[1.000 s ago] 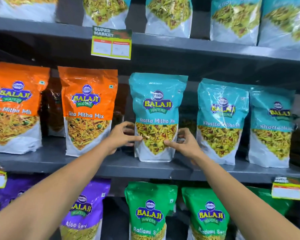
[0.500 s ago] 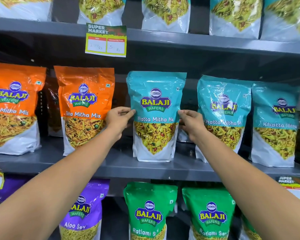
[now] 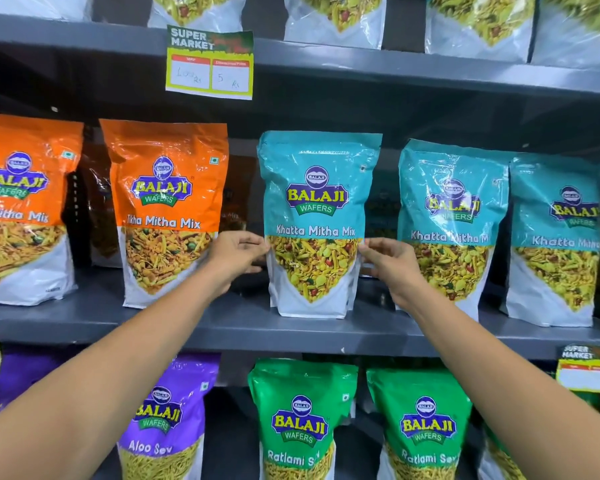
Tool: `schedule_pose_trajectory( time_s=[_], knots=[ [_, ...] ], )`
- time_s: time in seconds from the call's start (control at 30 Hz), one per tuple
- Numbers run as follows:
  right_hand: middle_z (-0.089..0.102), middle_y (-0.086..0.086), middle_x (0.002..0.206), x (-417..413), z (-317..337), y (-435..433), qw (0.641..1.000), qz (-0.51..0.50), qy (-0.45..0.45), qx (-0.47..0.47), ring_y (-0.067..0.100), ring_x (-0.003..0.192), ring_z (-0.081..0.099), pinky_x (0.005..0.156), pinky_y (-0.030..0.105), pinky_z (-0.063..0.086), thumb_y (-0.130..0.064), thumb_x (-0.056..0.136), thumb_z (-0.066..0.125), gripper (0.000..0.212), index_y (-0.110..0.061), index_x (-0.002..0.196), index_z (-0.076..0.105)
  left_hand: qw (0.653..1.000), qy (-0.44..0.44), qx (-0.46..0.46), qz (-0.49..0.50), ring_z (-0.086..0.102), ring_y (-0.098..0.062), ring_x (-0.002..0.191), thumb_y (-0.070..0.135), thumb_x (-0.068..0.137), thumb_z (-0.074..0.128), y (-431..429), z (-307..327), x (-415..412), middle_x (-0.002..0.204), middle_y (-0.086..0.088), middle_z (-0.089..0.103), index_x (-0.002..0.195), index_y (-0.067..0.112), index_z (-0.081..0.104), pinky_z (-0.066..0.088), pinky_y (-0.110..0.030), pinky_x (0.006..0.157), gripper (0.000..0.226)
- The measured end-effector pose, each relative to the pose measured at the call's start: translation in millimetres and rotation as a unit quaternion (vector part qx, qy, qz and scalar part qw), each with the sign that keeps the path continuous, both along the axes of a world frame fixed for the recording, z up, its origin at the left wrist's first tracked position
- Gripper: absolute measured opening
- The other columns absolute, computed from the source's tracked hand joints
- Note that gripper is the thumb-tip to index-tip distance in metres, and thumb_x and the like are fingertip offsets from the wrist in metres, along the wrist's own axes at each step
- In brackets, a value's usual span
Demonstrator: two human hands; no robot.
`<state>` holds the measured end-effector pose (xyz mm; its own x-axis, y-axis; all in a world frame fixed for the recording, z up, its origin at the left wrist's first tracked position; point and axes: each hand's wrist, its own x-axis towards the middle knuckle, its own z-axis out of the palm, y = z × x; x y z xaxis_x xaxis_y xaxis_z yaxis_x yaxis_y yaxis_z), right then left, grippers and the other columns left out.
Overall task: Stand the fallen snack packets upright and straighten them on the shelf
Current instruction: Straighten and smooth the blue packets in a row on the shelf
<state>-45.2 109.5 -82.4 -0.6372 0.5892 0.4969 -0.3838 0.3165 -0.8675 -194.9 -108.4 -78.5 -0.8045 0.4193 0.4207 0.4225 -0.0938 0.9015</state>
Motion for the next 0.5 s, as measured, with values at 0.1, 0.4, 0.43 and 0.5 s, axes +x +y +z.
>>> schedule_pose_trajectory(
  time_s=[0.1,0.4,0.43,0.5],
  knots=[
    [0.069,0.009,0.081,-0.6,-4.1,-1.5,1.0,-0.016,0.011,-0.005,0.021,0.075,0.064,0.061,0.024,0.056,-0.009,0.087,0.066,0.004,-0.007,0.088,0.069,1.0,0.01,0.016,0.021,0.066,-0.016,0.077,0.009,0.085,0.067,-0.1,-3.0,-0.9,0.099,-0.014,0.072,0.086,0.013,0.067,0.057,-0.033,0.074,0.004],
    [0.062,0.0,0.124,0.0,-6.7,-4.9,0.983,0.165,-0.075,-0.019,0.024,0.112,0.06,0.092,0.049,0.049,-0.025,0.068,0.076,0.07,-0.025,0.132,0.047,0.985,-0.054,0.045,-0.157,0.059,-0.019,0.11,0.005,0.079,0.071,-2.0,-17.1,8.4,0.121,0.0,0.061,0.122,0.025,0.051,0.051,-0.049,0.092,0.052],
    [0.063,0.0,0.124,-1.9,-9.0,-7.0,0.981,0.176,-0.08,-0.009,0.023,0.113,0.06,0.093,0.048,0.047,-0.024,0.064,0.078,0.077,-0.025,0.134,0.046,0.984,-0.055,0.049,-0.165,0.058,-0.018,0.111,0.003,0.077,0.072,-0.6,-19.0,8.6,0.123,0.001,0.059,0.125,0.027,0.048,0.052,-0.049,0.09,0.059],
    [0.066,0.0,0.117,-4.8,-11.8,-10.6,0.982,0.173,-0.072,-0.001,0.024,0.11,0.061,0.094,0.047,0.046,-0.021,0.058,0.08,0.084,-0.022,0.135,0.047,0.986,-0.047,0.05,-0.152,0.058,-0.017,0.109,-0.001,0.073,0.074,0.2,-19.7,7.9,0.121,0.003,0.058,0.126,0.028,0.045,0.056,-0.044,0.081,0.067]
  ],
)
